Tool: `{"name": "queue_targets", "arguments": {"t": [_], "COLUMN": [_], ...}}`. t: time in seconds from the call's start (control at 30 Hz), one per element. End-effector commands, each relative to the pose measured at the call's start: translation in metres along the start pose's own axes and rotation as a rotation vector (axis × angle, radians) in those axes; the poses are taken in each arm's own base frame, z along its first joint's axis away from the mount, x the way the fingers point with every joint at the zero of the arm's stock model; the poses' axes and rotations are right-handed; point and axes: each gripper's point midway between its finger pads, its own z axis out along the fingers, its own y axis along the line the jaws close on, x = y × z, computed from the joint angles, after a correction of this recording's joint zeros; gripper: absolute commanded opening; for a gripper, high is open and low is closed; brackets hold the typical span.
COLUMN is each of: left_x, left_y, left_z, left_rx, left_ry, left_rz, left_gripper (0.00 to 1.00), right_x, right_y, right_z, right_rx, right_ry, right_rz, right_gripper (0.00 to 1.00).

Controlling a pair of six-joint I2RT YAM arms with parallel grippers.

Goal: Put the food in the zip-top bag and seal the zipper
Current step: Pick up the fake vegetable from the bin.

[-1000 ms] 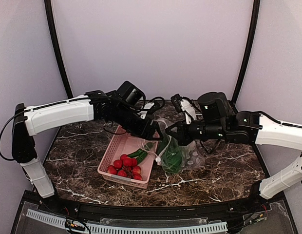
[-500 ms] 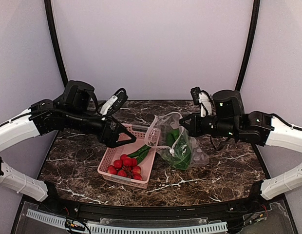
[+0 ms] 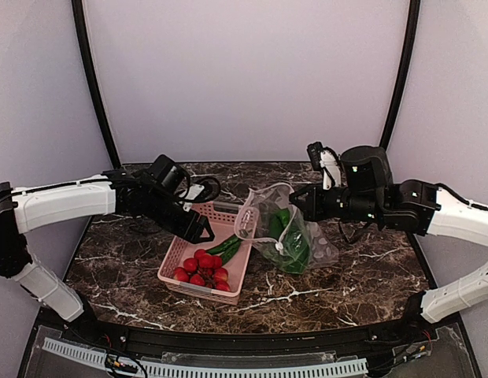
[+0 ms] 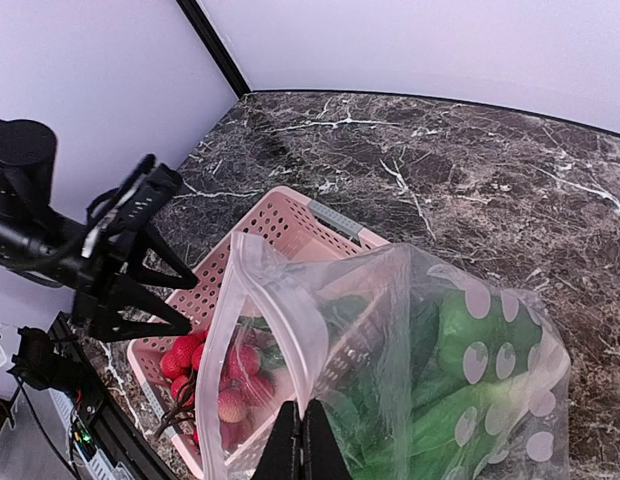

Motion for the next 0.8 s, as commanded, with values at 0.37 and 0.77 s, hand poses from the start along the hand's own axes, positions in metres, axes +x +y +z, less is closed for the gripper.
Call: {"name": "queue_targets", "arguments": {"t": [0.37,0.77], "left_x": [-0.003,0.006], "left_y": [0.035,0.047], "left_z": [0.077,0.106], "left_rx": [-0.128,-0.185], "left_ry": [0.184,0.227], "left_rz": [0.091,0.094], "left_gripper": [0.55,0.48], "right_x": [-0.010,-0.010], "right_y": [-0.002,-0.003], "right_z": [-0.002,0.003], "right_rx": [0.004,0.007], "right_ry": [-0.028,-0.018], "right_rz": [0.020,0.022], "right_gripper": [0.00,0.00]}}
